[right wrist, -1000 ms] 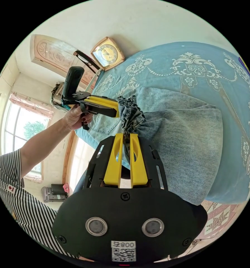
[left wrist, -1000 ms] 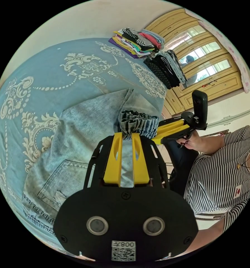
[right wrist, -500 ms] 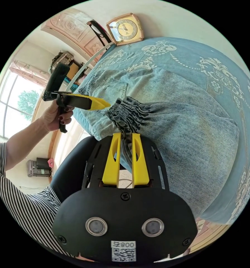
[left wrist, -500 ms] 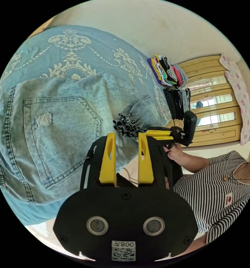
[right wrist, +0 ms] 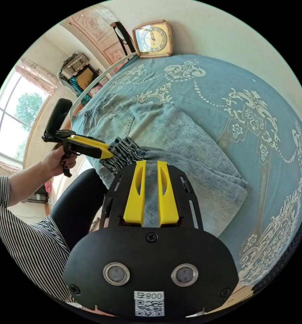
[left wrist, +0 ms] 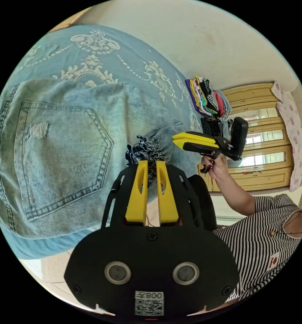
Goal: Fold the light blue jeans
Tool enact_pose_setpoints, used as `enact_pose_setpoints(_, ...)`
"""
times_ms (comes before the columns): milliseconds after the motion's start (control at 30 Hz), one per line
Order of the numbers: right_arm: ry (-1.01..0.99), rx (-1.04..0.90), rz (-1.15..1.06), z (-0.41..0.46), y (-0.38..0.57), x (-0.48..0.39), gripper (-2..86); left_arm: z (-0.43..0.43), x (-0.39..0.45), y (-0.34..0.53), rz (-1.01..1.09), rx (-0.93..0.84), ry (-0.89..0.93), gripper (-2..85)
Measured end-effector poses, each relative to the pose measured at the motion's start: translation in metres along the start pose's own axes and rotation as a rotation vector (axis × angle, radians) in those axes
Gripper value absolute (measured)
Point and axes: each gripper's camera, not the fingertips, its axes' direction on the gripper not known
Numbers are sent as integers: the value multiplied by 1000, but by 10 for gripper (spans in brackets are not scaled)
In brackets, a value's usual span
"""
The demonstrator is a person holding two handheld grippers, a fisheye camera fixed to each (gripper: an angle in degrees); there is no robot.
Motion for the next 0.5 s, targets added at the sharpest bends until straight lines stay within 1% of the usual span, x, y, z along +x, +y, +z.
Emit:
enact_pose_setpoints(33, 16, -11, -5, 0, -7, 0, 48, -8, 12, -2, 57, 19, -48, 43)
enact_pose_setpoints(100, 34, 25, -19, -4, -12, -3, 28, -12, 23, -5, 108, 22, -110, 43)
enact_pose_setpoints(167, 52, -17, -9, 6, -22, -3, 13, -5, 19, -7, 97, -19, -146, 44)
enact_pose_setpoints(233, 67, -98, 5, 28, -30, 1, 8, 14, 0, -3, 16, -109, -166, 52)
enact_pose_setpoints(267, 64, -127, 20, 38, -31, 4, 5, 16, -4, -1, -6, -117, -153, 55)
enact_pose_setpoints(300, 59, -102, 21, 37, -31, 4, 5, 13, -8, 5, -35, -83, -102, 59)
enact_pose_setpoints(333, 45, -100, 30, 37, -32, 5, 4, 8, -8, 12, -49, -57, -88, 62)
enact_pose_setpoints(400, 33, -95, 34, 36, -32, 6, 3, -1, 1, 22, -39, -23, -148, 63)
enact_pose_setpoints(500, 86, -75, 28, 25, -30, -1, 3, -16, 25, 41, 0, 50, -225, 57)
